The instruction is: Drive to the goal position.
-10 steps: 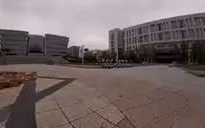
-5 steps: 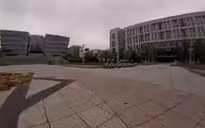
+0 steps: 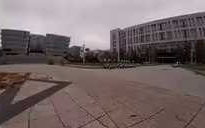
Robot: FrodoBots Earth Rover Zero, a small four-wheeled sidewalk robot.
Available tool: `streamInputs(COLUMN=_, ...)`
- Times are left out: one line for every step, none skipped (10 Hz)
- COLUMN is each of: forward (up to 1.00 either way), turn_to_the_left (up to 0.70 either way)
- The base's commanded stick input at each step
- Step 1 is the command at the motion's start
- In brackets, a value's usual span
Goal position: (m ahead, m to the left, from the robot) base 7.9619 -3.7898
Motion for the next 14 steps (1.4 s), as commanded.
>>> streamInputs(forward=0.70, turn_to_the_left=0.00)
streamInputs(forward=0.70, turn_to_the_left=0.00)
streamInputs(forward=0.70, turn_to_the_left=0.00)
streamInputs(forward=0.70, turn_to_the_left=0.00)
streamInputs(forward=0.70, turn_to_the_left=0.00)
streamInputs(forward=0.70, turn_to_the_left=0.00)
streamInputs(forward=0.70, turn_to_the_left=0.00)
streamInputs(forward=0.70, turn_to_the_left=0.00)
streamInputs(forward=0.70, turn_to_the_left=0.00)
streamInputs(forward=0.70, turn_to_the_left=0.00)
streamInputs(forward=0.70, turn_to_the_left=0.00)
streamInputs(forward=0.70, turn_to_the_left=0.00)
streamInputs(forward=0.70, turn_to_the_left=0.00)
streamInputs(forward=0.70, turn_to_the_left=0.00)
